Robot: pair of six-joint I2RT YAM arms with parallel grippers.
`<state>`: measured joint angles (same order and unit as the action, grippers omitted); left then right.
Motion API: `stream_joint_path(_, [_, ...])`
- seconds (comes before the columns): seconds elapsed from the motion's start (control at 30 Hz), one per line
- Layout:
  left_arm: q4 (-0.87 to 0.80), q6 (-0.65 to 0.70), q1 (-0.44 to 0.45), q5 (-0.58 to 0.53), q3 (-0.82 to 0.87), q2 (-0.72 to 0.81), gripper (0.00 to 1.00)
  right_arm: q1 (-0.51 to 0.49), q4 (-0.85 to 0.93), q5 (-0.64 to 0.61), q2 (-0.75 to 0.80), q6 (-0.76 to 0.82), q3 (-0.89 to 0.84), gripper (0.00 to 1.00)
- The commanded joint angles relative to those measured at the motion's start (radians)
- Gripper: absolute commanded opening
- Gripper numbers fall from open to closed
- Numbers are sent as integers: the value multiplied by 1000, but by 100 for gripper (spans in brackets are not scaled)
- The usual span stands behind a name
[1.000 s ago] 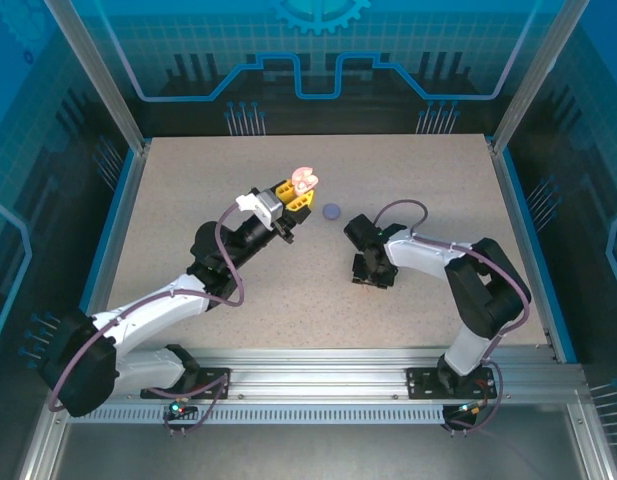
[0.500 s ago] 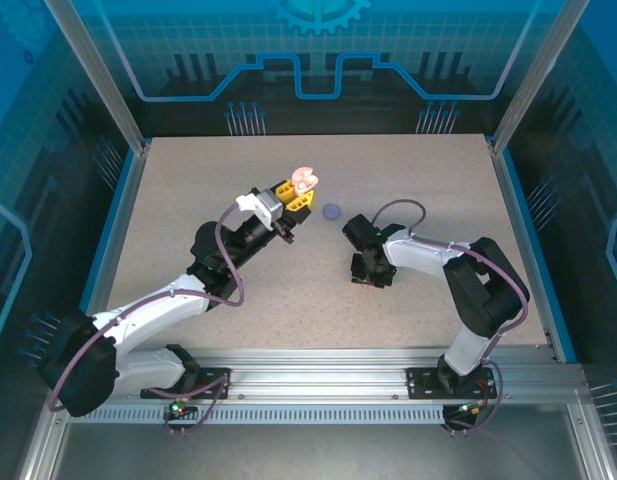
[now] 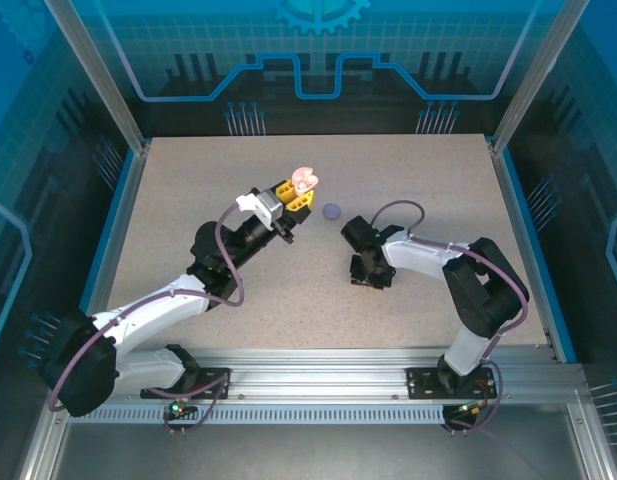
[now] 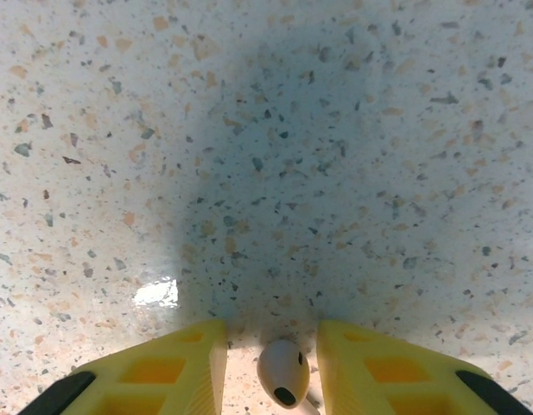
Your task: Insert the wireless bluetooth earbuds into the charging case
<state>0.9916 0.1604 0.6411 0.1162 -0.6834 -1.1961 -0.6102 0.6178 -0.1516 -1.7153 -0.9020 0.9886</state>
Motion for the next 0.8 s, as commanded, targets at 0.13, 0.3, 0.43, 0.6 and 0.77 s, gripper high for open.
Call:
stream_joint_path(0.13, [24,9,8,-10,12,18,0,-15,8,-2,6,-20,-25,28])
stream_joint_path(0.3, [22,6,8,-9,10,16,0,-16,-2,9,15,-20,-29,18])
stream_joint_path(0.43, [21,1,8,-7,8,15,0,-16,-6,11,39,-17,-26,11])
stream_joint_path(0.6, [19,-1,8,-7,9,16,0,-16,-10,9,105,-14,-18,8])
stream_joint_path(0.77, [14,-4,9,-8,8,18,0,-7,-14,1,188,-1,-10,9])
